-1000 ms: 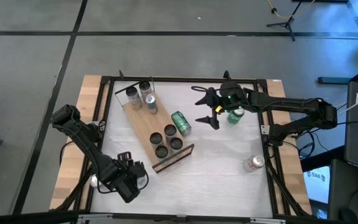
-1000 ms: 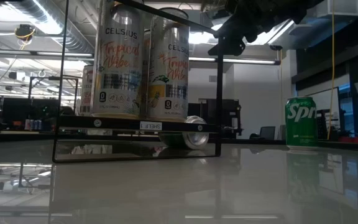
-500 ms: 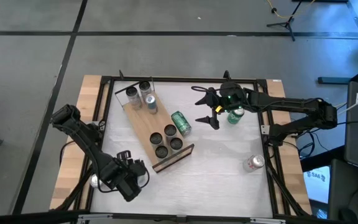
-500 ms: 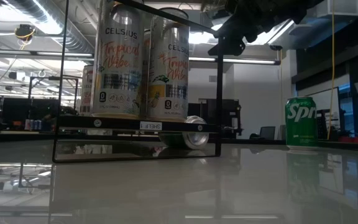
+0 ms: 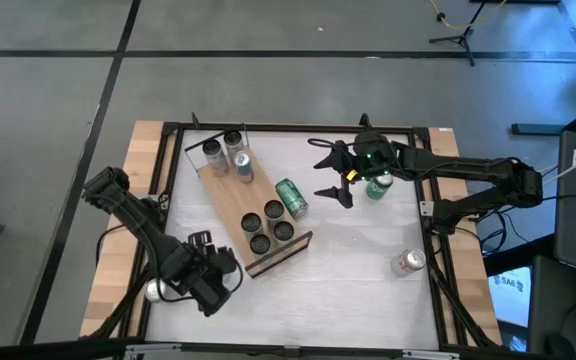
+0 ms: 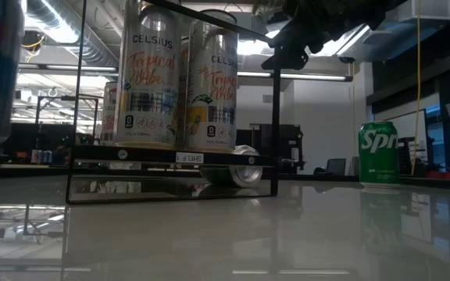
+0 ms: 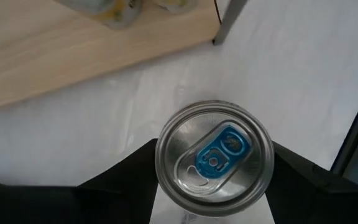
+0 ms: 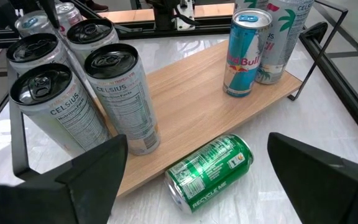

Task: Place canned beverage on shelf
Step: Put the white blue soda can on the shelf aligned with the other white blue soda can

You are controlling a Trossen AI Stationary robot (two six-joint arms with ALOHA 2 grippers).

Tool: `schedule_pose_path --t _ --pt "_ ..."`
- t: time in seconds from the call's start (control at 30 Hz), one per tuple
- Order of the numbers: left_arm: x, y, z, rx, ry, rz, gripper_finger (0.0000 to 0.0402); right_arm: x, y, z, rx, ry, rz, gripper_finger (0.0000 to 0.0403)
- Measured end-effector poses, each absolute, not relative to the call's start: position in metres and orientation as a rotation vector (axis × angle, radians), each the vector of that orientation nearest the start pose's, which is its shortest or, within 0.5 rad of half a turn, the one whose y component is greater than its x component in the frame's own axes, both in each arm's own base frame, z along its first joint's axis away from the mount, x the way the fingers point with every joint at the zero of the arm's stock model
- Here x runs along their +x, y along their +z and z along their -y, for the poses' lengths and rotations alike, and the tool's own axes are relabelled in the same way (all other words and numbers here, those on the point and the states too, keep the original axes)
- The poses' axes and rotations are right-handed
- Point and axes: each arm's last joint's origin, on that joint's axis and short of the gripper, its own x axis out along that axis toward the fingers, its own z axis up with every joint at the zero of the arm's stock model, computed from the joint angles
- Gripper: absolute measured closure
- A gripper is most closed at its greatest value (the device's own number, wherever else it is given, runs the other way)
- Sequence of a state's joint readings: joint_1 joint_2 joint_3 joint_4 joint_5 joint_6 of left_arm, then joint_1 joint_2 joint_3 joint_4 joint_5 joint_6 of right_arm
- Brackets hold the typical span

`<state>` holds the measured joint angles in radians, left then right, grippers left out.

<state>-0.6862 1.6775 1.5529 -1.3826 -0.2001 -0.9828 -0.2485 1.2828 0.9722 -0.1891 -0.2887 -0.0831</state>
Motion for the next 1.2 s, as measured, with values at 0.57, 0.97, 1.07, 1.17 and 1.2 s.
schedule_pose_path --t 0.57,0.97,1.07,1.17,1.2 --pt "0.227 0.344 0.152 -0.082 0.356 -1.319 0.0183 0.274 0.293 0.061 0.051 0.059 -0.48 0.0023" --pt "0.192 0.393 0.094 -0.193 0.415 -1.086 0.0183 0.274 0.293 0.061 0.051 0.059 -0.48 0.0023" --pt "0.189 0.398 0.08 -0.198 0.434 -1.063 0.0183 0.274 0.293 0.061 0.051 0.059 -0.48 0.0023" --pt "0.189 0.401 0.067 -0.177 0.45 -1.057 0.0183 0.274 0.293 0.061 0.051 0.059 -0.48 0.0023" --pt "0.19 0.401 0.062 -0.167 0.456 -1.061 0.0183 0.274 0.293 0.061 0.051 0.059 -0.48 0.0023"
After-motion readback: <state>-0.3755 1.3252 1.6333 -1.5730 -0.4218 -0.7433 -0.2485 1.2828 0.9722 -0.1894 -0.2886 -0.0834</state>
